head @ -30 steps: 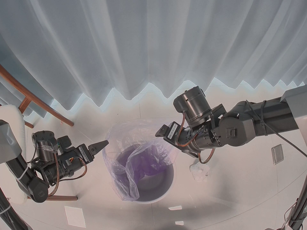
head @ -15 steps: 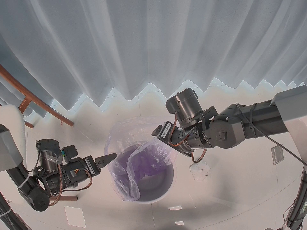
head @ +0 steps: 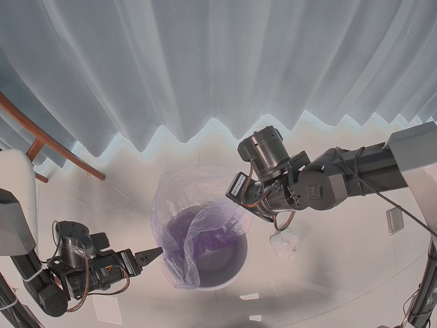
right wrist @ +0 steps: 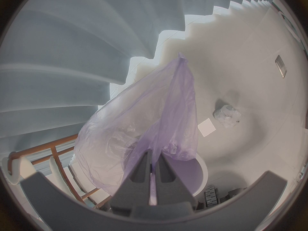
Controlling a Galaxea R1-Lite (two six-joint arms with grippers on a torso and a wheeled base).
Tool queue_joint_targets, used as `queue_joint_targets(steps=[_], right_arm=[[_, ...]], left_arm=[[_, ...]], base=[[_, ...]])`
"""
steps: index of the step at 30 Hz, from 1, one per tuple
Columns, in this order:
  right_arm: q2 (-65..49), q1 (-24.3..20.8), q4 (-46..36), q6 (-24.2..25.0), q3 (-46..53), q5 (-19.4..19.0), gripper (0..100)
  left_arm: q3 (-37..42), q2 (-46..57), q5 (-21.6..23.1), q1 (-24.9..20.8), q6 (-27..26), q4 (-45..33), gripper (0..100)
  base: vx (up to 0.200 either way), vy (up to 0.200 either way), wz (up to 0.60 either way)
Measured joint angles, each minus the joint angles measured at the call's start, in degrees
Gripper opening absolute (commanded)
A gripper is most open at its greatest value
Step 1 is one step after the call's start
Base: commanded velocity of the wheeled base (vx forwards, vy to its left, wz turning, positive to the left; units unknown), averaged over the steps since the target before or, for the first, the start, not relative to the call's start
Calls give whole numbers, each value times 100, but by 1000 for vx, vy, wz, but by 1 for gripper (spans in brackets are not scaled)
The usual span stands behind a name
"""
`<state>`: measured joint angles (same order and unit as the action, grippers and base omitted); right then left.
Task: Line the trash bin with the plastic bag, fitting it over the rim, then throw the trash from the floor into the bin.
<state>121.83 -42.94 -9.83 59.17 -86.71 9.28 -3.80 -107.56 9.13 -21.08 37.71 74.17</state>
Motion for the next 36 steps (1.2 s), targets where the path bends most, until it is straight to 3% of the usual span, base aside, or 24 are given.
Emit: queue_joint_targets(steps=[16,17,26,36], right_arm=[[-17,-2,4,6,55,76,0],[-22,-2,4,6,57,79,0],[-122,24,0,-28,243,90,0],[-596,118,11,-27,1111,51,0]], left_arm=[[-518,-873,-563,-767,364,4,100],[-547,-917,-594,-784,382,9,0],[-636,-1047,-675,-861,545,160,0],[-388,-820,-634,-857,375,343,0]], base=[[0,0,0],[0,0,0],[0,0,0],[0,0,0]])
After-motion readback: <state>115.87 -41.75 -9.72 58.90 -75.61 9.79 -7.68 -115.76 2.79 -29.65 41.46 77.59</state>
